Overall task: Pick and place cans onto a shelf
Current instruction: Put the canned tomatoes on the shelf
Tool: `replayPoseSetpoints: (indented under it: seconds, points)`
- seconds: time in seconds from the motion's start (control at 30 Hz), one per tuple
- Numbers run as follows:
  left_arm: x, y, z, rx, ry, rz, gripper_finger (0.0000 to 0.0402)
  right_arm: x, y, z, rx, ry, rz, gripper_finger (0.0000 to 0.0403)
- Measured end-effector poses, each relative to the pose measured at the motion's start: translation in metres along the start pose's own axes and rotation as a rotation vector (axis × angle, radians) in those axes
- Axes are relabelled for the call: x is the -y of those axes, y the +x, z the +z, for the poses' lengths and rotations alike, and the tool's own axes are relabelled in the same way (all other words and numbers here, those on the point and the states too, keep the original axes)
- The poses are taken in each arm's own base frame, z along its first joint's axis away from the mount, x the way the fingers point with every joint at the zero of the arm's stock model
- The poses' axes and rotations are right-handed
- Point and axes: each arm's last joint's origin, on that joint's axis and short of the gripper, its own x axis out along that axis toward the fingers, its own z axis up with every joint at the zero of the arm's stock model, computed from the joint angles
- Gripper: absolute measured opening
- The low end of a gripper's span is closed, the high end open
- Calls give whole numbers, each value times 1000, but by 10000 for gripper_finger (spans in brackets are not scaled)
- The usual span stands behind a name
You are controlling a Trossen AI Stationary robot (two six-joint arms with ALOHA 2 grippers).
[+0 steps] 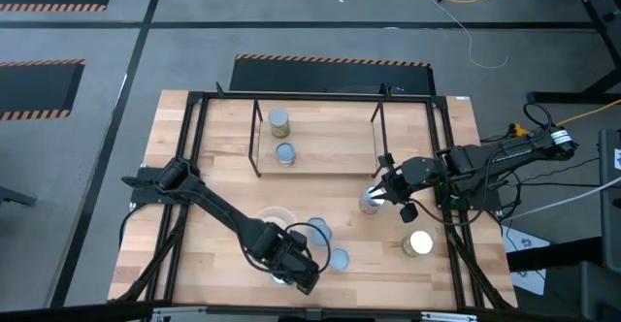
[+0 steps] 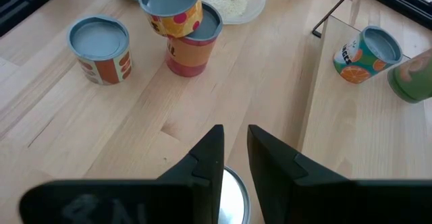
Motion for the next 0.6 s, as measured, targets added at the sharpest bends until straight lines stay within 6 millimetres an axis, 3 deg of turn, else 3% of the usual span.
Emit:
replayPoseSetpoints:
  seconds: [0.33,0.6]
  points:
    - [14,-28,-4,-2,132,-51,0,0,0,0,0,0,0,71]
    - [9,-49,5,32,162,56,0,0,0,0,0,0,0,71]
